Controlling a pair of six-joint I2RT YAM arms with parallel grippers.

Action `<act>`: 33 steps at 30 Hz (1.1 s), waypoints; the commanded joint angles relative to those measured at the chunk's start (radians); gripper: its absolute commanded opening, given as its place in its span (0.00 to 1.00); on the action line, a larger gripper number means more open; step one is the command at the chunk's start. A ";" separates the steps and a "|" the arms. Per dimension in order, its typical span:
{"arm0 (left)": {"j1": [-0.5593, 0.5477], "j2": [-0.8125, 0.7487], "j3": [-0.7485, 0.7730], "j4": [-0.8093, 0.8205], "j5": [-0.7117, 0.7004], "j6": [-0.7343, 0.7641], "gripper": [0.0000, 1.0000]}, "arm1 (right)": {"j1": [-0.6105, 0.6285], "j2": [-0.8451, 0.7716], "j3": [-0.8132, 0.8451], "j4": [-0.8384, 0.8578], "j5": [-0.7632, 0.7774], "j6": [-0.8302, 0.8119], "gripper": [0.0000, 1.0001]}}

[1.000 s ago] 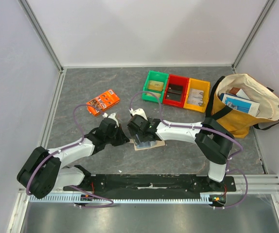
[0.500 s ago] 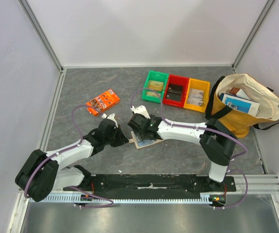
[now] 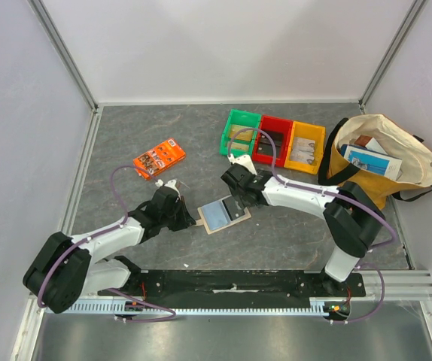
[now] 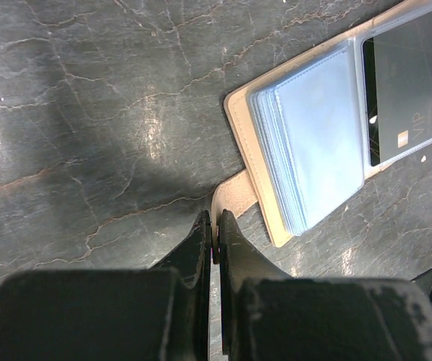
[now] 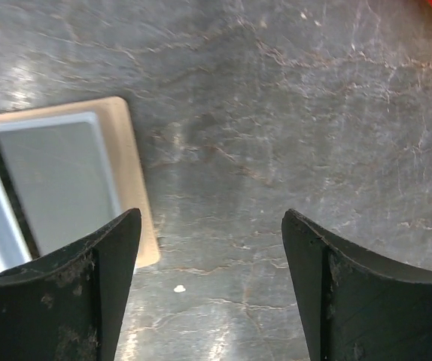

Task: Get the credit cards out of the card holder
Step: Open the card holder at the center of the board, then remove the credit card from the card holder.

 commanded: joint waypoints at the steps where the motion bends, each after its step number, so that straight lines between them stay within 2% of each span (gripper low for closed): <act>1: 0.002 -0.012 0.002 -0.014 -0.035 0.025 0.02 | -0.021 -0.035 -0.030 0.012 -0.013 -0.018 0.81; 7: 0.010 -0.014 0.030 -0.034 -0.072 0.031 0.02 | -0.021 -0.119 -0.050 0.132 -0.186 -0.065 0.73; 9: 0.015 -0.009 0.056 -0.047 -0.070 0.037 0.06 | -0.024 -0.121 -0.053 0.166 -0.238 -0.073 0.70; 12: 0.016 -0.005 0.108 -0.076 -0.116 0.054 0.17 | -0.038 -0.104 -0.065 0.213 -0.327 -0.067 0.66; 16: 0.013 -0.018 0.176 -0.109 -0.130 0.074 0.38 | -0.090 -0.119 -0.149 0.353 -0.501 -0.032 0.49; 19: 0.015 -0.026 0.222 -0.129 -0.115 0.079 0.49 | -0.113 -0.122 -0.206 0.457 -0.613 -0.004 0.40; 27: 0.010 -0.063 0.283 -0.154 -0.017 0.046 0.50 | -0.198 -0.110 -0.361 0.647 -0.762 0.057 0.20; 33: 0.006 -0.003 0.288 -0.051 0.106 -0.010 0.47 | -0.227 -0.095 -0.422 0.689 -0.779 0.066 0.17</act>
